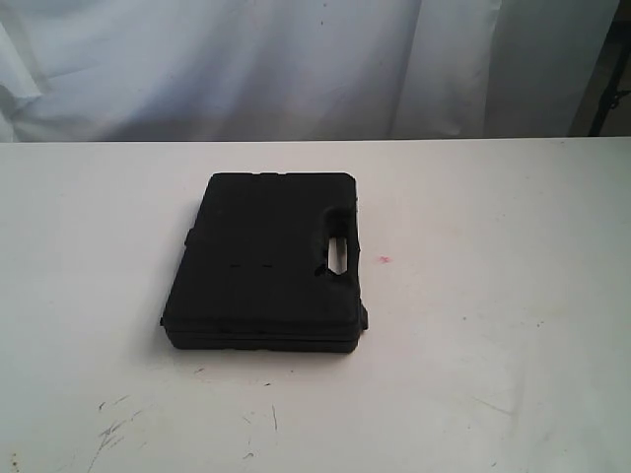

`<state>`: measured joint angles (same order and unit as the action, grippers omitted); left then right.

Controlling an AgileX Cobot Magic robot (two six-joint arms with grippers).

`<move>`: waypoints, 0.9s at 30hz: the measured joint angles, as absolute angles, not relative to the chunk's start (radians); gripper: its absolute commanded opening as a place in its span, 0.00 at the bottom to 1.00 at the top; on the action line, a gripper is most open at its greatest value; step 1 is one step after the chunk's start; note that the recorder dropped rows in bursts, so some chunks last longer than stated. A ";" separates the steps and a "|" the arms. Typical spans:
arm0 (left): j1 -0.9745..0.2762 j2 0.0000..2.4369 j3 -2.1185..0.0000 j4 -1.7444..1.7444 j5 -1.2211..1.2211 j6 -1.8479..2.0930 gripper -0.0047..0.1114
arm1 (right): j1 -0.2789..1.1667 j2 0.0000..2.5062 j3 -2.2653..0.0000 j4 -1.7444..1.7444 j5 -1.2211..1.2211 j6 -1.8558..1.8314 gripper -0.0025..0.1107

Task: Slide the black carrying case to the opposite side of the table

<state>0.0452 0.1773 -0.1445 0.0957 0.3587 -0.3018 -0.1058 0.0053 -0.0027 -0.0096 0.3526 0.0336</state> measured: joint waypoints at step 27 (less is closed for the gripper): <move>0.045 0.005 -0.016 -0.046 0.390 -0.024 0.04 | -0.106 0.005 -0.003 -0.010 0.353 0.034 0.02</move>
<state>0.0452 0.0048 -0.0160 -0.0463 0.3896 -0.0241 -0.1058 0.0053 -0.0027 -0.0096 0.3526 0.0336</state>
